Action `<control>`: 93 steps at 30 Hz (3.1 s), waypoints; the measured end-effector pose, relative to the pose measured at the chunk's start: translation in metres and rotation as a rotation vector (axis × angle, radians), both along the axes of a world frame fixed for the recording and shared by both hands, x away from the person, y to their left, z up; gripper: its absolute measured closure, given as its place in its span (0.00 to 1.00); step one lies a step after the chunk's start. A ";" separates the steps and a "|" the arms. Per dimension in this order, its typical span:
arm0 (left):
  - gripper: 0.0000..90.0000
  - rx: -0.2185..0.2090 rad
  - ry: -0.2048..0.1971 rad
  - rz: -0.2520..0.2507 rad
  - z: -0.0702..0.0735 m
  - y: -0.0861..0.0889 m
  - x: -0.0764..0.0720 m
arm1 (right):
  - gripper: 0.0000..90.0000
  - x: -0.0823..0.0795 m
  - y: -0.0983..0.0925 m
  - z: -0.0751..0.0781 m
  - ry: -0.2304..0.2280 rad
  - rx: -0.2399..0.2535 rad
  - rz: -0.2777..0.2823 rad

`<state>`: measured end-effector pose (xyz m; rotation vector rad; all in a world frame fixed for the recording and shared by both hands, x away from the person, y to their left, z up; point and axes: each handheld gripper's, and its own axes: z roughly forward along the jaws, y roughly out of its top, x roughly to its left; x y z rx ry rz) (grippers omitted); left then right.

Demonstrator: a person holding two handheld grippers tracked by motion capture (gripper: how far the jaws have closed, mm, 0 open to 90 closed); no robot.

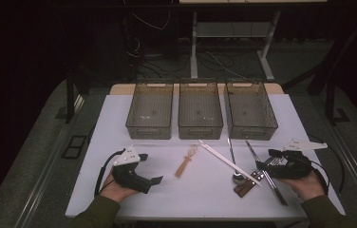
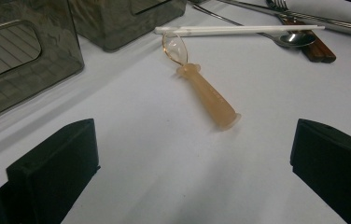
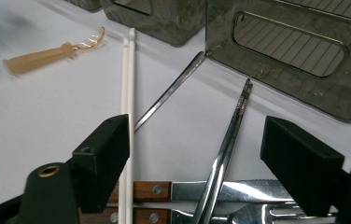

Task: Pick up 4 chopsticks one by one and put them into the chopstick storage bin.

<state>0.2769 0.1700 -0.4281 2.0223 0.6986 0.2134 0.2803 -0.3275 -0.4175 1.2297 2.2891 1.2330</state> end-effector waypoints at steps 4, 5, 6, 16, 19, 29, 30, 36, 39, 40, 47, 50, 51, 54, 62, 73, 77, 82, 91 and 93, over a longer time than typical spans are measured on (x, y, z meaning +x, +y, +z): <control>0.00 0.002 0.002 0.001 -0.001 -0.001 0.000 | 0.31 0.006 0.003 0.001 0.007 -0.013 -0.008; 0.00 0.002 0.002 0.001 -0.001 -0.001 0.000 | 0.33 0.007 0.003 0.000 0.012 -0.015 -0.009; 0.00 0.000 0.004 0.002 -0.001 0.000 0.000 | 0.34 0.008 0.003 0.001 0.016 -0.017 -0.014; 0.00 0.000 0.008 0.000 -0.002 -0.001 0.001 | 0.48 0.019 0.003 -0.001 0.053 -0.026 -0.035; 0.00 0.001 0.008 -0.001 -0.002 -0.001 0.001 | 0.53 0.025 0.005 -0.003 0.063 -0.038 -0.040; 0.01 0.008 0.012 -0.010 -0.003 -0.003 0.001 | 0.69 0.047 0.009 -0.007 0.104 -0.056 -0.076; 0.01 0.007 0.013 -0.010 -0.003 -0.003 0.001 | 0.70 0.050 0.009 -0.007 0.105 -0.058 -0.078; 0.01 0.007 0.014 -0.012 -0.003 -0.003 0.001 | 0.76 0.064 0.011 -0.012 0.125 -0.060 -0.099; 0.01 0.007 0.015 -0.012 -0.004 -0.003 0.001 | 0.77 0.070 0.014 -0.015 0.135 -0.060 -0.099; 0.01 0.008 0.015 -0.013 -0.004 -0.004 0.002 | 0.78 0.073 0.015 -0.016 0.139 -0.063 -0.097; 0.01 0.008 0.016 -0.016 -0.004 -0.004 0.002 | 0.81 0.081 0.020 -0.024 0.168 -0.085 -0.101; 0.01 0.009 0.017 -0.017 -0.004 -0.004 0.002 | 0.82 0.082 0.022 -0.026 0.172 -0.101 -0.105; 0.01 0.009 0.017 -0.018 -0.004 -0.004 0.002 | 0.83 0.082 0.023 -0.027 0.171 -0.102 -0.103; 0.01 0.009 0.017 -0.018 -0.004 -0.004 0.002 | 0.84 0.082 0.023 -0.027 0.170 -0.106 -0.104; 0.01 0.009 0.018 -0.019 -0.004 -0.004 0.002 | 0.87 0.081 0.027 -0.029 0.168 -0.135 -0.097; 0.01 0.009 0.017 -0.020 -0.003 -0.004 0.002 | 0.88 0.080 0.032 -0.029 0.165 -0.144 -0.074; 0.01 0.011 0.016 -0.022 -0.003 -0.004 0.002 | 0.89 0.079 0.035 -0.029 0.157 -0.152 -0.049; 0.01 0.011 0.015 -0.023 -0.003 -0.004 0.002 | 0.89 0.078 0.040 -0.029 0.153 -0.160 -0.021; 0.01 0.012 0.014 -0.025 -0.003 -0.004 0.002 | 0.90 0.076 0.050 -0.028 0.139 -0.178 0.029; 0.01 0.011 0.014 -0.025 -0.003 -0.004 0.002 | 0.90 0.075 0.052 -0.028 0.135 -0.182 0.039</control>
